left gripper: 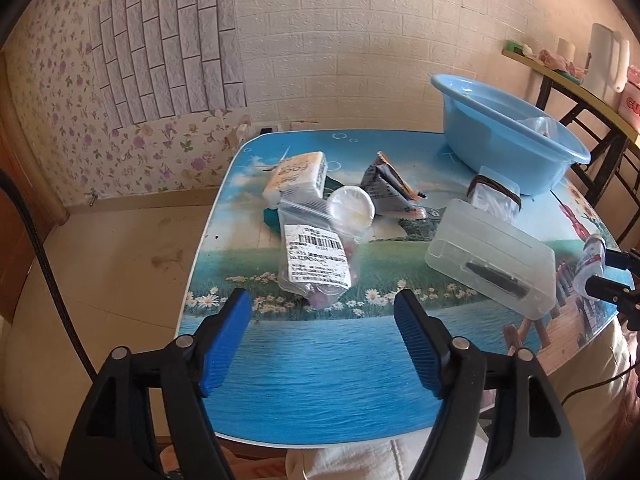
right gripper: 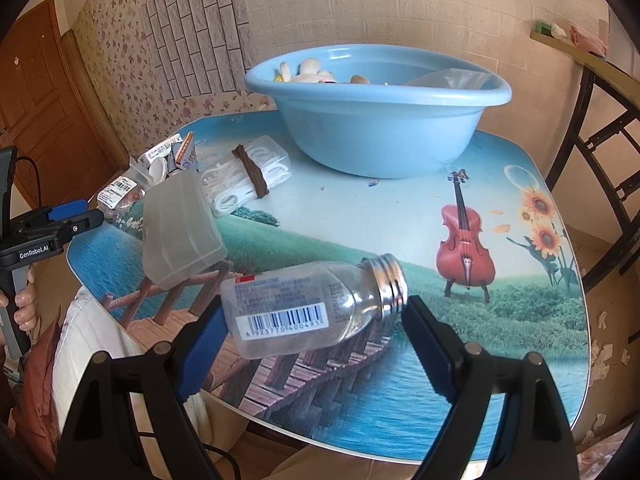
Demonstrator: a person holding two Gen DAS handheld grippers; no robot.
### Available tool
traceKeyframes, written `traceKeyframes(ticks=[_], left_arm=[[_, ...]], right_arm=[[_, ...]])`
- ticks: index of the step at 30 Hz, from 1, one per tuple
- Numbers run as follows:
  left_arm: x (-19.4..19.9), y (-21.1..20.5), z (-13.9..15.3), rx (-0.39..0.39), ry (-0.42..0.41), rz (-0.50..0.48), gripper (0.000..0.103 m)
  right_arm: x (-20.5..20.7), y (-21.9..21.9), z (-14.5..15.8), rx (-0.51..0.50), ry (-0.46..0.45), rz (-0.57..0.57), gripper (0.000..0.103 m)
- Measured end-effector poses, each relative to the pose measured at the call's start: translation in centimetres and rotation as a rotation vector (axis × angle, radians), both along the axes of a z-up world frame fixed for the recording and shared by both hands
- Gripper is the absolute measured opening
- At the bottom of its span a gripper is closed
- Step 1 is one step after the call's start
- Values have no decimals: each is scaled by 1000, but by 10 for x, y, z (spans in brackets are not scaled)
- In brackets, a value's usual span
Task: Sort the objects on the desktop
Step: 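Grasp the glass bottle with right tool while left tool grasps the barcode zip bag, then lift the zip bag with left tool toward the basin while right tool drops the bottle in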
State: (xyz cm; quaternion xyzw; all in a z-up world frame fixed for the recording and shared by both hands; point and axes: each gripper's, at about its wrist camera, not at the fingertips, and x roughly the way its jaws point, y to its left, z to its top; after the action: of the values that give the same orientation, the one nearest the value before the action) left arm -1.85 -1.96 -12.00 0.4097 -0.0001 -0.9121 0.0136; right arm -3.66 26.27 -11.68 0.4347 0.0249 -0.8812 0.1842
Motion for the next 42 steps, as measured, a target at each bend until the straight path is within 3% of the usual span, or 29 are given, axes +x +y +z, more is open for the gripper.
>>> traceKeyframes(ticks=[5,12,17,19,21,24,29,42], left_arm=[[-13,-4,-5,-26,-8,18,81],[-36,0,-20,-104,-32,-16,83],[-43,0,-26,-107,-37,-53,82],[-43,0,-27,-96,-33,-64,77],[-43,-2,-26,-75,-31,-74,50],[-42,-3,-24,-58,-25,-86,39],[-35,0,-12,-14,3,-96,32],[-17,21,60,39,164,-132,31]], right_arm=[[-2,-3,-4,18,-10,3,88],[-5,-7,-10,52,-13,13,88],[-8,-7,-11,52,-8,5,88],[-10,-6,-11,42,-6,0,88],[-10,-5,-10,33,-6,-7,88],[-11,-7,-10,38,-4,6,87],[-9,-5,-7,6,7,14,86],[-1,4,42,-76,179,17,85]])
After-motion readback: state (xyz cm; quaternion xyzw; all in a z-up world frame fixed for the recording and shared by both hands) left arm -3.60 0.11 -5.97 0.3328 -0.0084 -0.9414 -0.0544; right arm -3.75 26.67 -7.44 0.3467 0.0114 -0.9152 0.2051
